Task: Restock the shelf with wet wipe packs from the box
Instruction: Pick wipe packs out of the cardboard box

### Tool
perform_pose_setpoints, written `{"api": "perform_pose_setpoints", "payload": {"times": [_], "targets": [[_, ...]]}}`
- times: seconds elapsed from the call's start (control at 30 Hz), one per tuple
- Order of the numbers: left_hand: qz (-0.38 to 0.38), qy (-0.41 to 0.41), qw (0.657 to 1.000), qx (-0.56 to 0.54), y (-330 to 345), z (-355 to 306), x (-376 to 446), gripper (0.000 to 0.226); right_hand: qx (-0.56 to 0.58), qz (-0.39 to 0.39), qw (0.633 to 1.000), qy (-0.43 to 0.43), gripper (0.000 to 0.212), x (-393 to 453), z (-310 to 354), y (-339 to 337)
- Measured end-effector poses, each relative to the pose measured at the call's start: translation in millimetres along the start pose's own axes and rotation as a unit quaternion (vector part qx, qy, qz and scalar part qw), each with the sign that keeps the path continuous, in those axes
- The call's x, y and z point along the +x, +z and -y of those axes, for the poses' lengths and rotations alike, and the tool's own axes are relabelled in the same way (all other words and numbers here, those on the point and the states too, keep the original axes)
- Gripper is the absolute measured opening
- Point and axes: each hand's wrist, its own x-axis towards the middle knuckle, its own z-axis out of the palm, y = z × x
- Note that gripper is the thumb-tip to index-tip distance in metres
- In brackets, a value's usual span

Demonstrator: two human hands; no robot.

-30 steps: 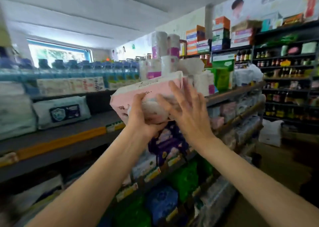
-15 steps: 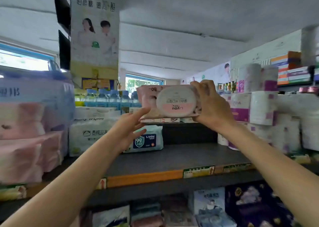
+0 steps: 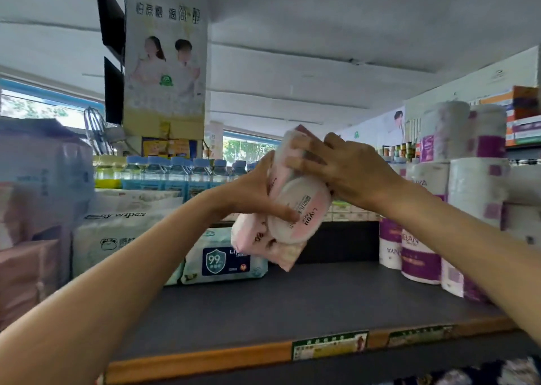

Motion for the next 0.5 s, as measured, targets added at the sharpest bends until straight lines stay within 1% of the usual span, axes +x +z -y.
{"api": "perform_pose_setpoints", "payload": {"times": [0.03,0.07,0.1,0.13,0.17,0.2,0.23,0.27,0.3,0.33,0.37,0.4,0.43,0.47,0.5], "targets": [[-0.017,0.006,0.998,-0.06,4,1,3,0.093,0.004,-0.028,1.0,0.004,0.077,1,-5,4],[-0.043,0.001,0.992,-0.115,8,4,6,0.086,0.035,-0.054,0.996,0.057,0.08,5,-9,7],[-0.068,-0.006,0.982,-0.174,13,5,8,0.08,0.077,-0.076,0.982,0.155,0.082,8,-10,10],[-0.093,-0.012,0.969,-0.231,17,6,10,0.075,0.152,-0.072,0.948,0.269,0.081,8,-8,9],[-0.127,-0.018,0.952,-0.276,21,5,13,0.071,0.289,-0.034,0.889,0.353,0.08,7,-6,12],[-0.167,-0.024,0.937,-0.307,24,5,18,0.068,0.459,0.045,0.801,0.381,0.082,5,-2,13],[-0.205,-0.035,0.919,-0.335,26,4,24,0.064,0.595,0.114,0.702,0.374,0.087,3,9,10],[-0.235,-0.046,0.899,-0.366,28,2,29,0.058,0.626,0.145,0.689,0.336,0.095,2,23,12],[-0.252,-0.057,0.881,-0.395,30,1,33,0.047,0.583,0.154,0.732,0.318,0.103,3,37,18],[-0.255,-0.064,0.87,-0.417,33,0,36,0.037,0.509,0.137,0.783,0.331,0.108,3,47,28],[-0.243,-0.069,0.869,-0.425,37,-3,37,0.031,0.446,0.104,0.805,0.376,0.112,6,51,37],[-0.222,-0.072,0.883,-0.407,39,-1,37,0.031,0.416,0.084,0.803,0.418,0.116,9,50,45],[-0.19,-0.077,0.902,-0.379,40,0,37,0.036,0.409,0.068,0.801,0.433,0.119,9,46,54],[-0.161,-0.085,0.922,-0.341,37,6,36,0.04,0.401,0.059,0.813,0.418,0.12,6,39,60],[-0.137,-0.099,0.941,-0.295,31,12,32,0.045,0.384,0.068,0.833,0.392,0.119,0,30,69]]}}
